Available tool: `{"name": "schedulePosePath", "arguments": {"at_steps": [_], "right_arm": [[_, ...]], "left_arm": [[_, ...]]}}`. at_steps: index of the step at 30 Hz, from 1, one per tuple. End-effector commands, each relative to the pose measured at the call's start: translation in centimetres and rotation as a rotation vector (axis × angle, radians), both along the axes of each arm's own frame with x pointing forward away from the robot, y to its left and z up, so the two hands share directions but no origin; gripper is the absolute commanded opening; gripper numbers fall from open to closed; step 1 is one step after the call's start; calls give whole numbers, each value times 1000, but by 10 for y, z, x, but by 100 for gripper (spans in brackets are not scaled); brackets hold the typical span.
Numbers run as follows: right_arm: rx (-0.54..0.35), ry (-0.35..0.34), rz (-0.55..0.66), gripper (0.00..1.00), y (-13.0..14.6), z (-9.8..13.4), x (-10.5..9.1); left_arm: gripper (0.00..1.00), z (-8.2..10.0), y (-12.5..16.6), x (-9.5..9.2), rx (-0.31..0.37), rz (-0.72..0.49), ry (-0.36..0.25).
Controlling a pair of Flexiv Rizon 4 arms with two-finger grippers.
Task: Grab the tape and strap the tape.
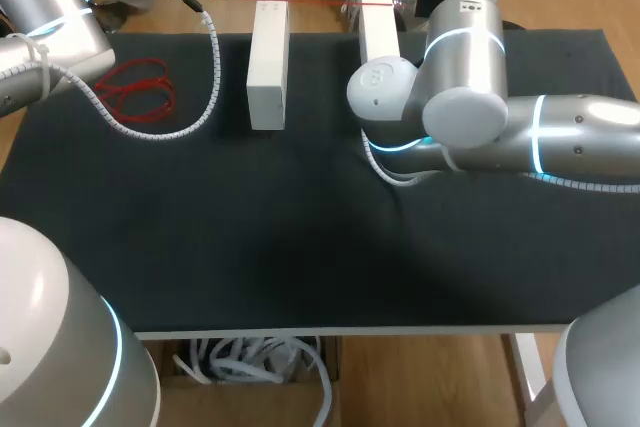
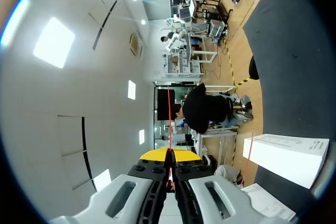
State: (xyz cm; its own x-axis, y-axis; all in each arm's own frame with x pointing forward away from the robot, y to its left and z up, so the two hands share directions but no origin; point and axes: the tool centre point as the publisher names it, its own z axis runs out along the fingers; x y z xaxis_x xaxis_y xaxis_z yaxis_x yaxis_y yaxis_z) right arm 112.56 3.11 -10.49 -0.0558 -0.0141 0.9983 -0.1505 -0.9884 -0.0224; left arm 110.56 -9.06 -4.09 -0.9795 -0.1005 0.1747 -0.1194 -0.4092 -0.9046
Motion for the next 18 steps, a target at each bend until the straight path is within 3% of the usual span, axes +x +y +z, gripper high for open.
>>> {"name": "schedulePosePath", "arguments": {"at_steps": [1,5,6,12,18], "right_arm": [[-4,7,-2,0,1,2,-2],[-7,4,-1,0,2,3,-4],[-8,4,0,0,2,3,-4],[-23,8,-1,0,0,0,-8],[-32,9,0,0,-2,0,-11]], "left_arm": [[0,0,0,0,0,0,-1],[0,1,-1,-1,2,-7,-19],[0,2,0,-1,29,0,-32],[0,5,1,-2,259,-16,-135],[0,3,0,-8,531,-70,-233]]}}
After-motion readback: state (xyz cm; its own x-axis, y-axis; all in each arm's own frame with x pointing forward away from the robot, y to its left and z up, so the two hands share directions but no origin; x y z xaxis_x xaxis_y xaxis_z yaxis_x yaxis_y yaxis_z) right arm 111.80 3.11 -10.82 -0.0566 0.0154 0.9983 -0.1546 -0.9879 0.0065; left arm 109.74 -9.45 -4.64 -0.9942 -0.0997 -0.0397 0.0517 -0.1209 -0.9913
